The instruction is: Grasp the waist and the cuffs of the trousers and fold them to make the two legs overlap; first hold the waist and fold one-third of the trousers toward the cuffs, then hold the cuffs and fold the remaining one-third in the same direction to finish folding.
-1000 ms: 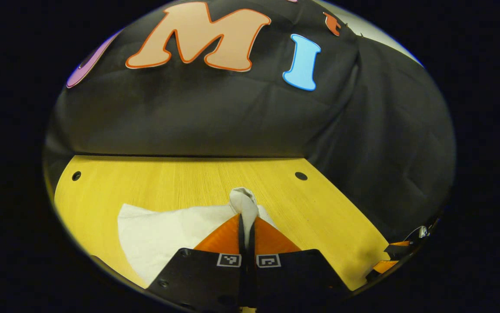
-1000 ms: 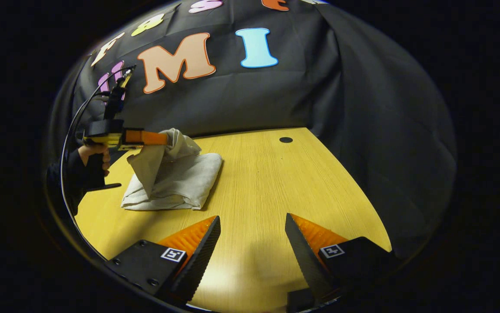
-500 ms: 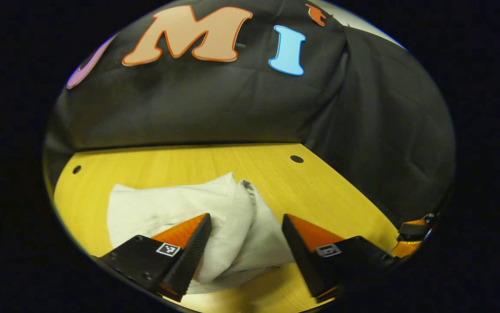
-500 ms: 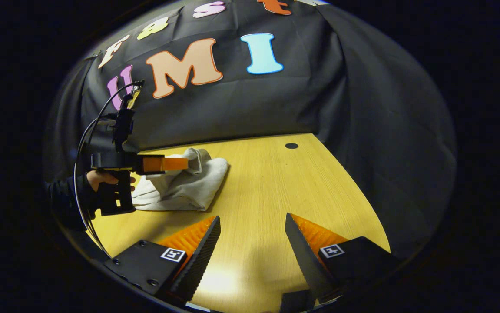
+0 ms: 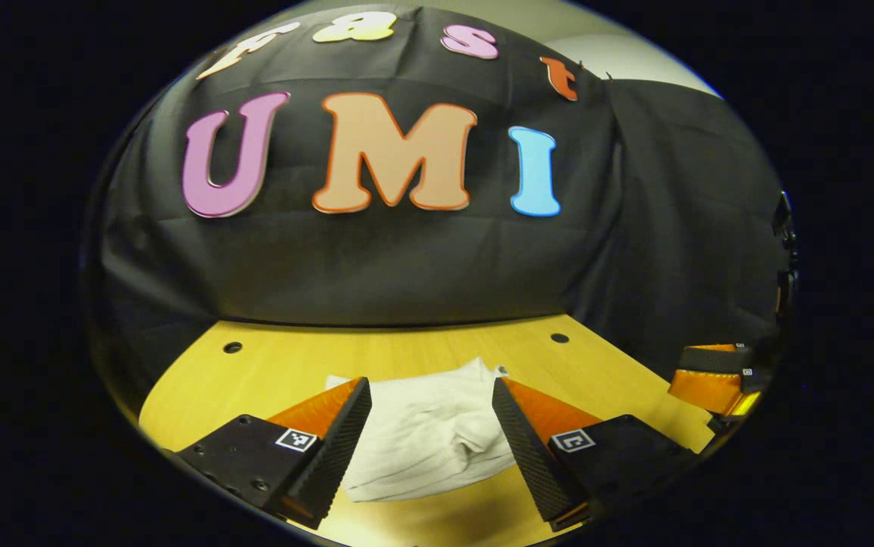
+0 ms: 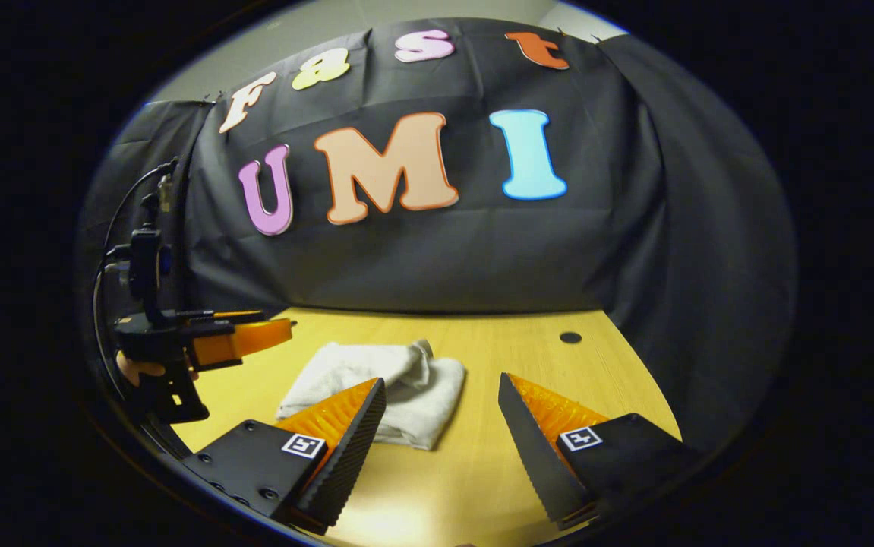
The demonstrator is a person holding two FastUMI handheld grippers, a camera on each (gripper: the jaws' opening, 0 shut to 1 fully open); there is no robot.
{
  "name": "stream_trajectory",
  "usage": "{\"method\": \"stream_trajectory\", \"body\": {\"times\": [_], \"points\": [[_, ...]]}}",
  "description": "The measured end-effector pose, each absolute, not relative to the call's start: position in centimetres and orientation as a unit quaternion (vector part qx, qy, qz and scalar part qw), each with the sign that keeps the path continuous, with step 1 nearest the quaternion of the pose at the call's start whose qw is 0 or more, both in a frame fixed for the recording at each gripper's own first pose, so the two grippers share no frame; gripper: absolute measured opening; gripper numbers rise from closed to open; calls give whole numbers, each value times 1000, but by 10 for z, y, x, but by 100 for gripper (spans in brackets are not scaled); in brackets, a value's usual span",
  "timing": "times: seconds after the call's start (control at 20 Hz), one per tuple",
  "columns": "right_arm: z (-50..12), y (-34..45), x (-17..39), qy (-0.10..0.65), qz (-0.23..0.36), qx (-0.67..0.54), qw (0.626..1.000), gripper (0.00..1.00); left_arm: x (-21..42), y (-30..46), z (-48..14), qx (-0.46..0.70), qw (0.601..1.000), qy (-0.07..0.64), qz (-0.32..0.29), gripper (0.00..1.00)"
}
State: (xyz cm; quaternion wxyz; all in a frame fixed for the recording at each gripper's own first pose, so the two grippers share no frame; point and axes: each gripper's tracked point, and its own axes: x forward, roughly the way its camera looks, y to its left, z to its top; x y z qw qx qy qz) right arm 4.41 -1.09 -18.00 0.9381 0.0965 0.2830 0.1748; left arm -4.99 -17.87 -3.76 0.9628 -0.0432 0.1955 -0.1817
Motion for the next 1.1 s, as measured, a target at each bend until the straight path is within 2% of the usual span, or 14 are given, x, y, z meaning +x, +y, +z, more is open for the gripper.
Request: {"method": "stream_trajectory", "body": {"times": [0.2, 0.25, 0.3, 0.4, 0.45, 0.5, 0.55, 0.6, 0.95, 1.0, 1.1], "points": [[-130, 24, 68, 217, 155, 102, 958, 96, -44, -106, -10, -13, 980, 144, -136, 95], [-118, 30, 73, 199, 149, 101, 963, 92, -41, -89, -1, -4, 984, 130, -124, 93], [-106, 35, 79, 183, 143, 100, 967, 96, -40, -75, 8, 6, 986, 118, -114, 95], [-85, 45, 82, 156, 135, 99, 973, 96, -37, -53, 23, 15, 990, 97, -99, 95], [-77, 50, 85, 147, 133, 98, 975, 92, -35, -46, 28, 15, 991, 90, -95, 95], [-72, 54, 88, 141, 132, 96, 976, 96, -32, -39, 33, 12, 992, 83, -91, 95], [-66, 56, 88, 136, 129, 95, 978, 92, -30, -33, 38, 8, 993, 79, -88, 95], [-61, 57, 90, 131, 126, 95, 979, 96, -28, -28, 42, 3, 994, 76, -84, 95], [-46, 46, 93, 110, 100, 79, 986, 95, -23, -16, 52, 2, 995, 63, -81, 95], [-46, 45, 93, 111, 99, 78, 986, 92, -24, -16, 52, -1, 995, 62, -81, 95], [-43, 42, 93, 108, 97, 73, 987, 92, -24, -15, 53, -6, 995, 63, -80, 95]]}}
